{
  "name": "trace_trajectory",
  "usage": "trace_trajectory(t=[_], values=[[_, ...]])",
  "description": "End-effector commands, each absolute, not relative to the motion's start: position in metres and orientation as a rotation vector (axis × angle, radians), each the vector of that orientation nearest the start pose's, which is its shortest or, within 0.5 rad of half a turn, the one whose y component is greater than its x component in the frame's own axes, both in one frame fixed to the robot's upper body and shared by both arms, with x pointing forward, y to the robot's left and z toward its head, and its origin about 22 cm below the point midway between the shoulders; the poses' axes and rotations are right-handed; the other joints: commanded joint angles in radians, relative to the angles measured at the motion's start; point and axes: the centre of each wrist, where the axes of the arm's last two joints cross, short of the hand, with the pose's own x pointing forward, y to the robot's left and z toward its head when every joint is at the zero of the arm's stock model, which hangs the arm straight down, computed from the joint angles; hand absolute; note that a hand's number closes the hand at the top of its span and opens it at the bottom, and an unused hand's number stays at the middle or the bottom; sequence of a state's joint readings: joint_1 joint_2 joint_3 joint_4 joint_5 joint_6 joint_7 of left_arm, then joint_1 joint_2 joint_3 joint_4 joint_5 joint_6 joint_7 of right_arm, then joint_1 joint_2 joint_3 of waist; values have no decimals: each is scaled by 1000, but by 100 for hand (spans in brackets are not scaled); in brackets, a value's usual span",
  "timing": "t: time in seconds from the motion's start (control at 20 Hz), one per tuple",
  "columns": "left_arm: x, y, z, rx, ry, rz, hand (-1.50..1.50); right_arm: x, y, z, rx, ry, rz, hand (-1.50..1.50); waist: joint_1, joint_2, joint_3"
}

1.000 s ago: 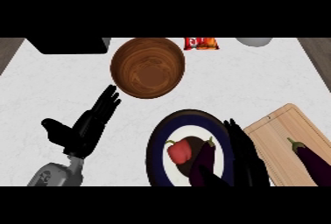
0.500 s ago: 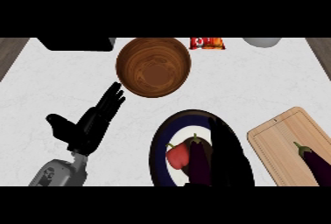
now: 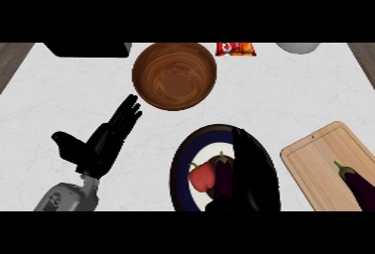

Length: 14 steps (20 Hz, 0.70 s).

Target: Pick the bell pepper from the plate and place it in the bowl

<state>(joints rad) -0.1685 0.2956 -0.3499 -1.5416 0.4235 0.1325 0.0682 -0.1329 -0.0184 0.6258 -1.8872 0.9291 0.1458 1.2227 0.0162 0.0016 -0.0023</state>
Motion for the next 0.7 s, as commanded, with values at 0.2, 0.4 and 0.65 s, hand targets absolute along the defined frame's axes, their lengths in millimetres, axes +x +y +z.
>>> trace_trajectory(t=[0.2, 0.4, 0.65], values=[[273, 197, 25, -277, -1482, -138, 0, 222, -78, 92, -806, -645, 741, -150, -10, 2, 1], [268, 186, 14, -280, -1485, -137, 0, 227, -65, 94, -815, -680, 759, -150, -10, 1, 1], [258, 187, 23, -274, -1481, -135, 0, 232, -63, 78, -837, -668, 753, -150, -9, -2, 2]])
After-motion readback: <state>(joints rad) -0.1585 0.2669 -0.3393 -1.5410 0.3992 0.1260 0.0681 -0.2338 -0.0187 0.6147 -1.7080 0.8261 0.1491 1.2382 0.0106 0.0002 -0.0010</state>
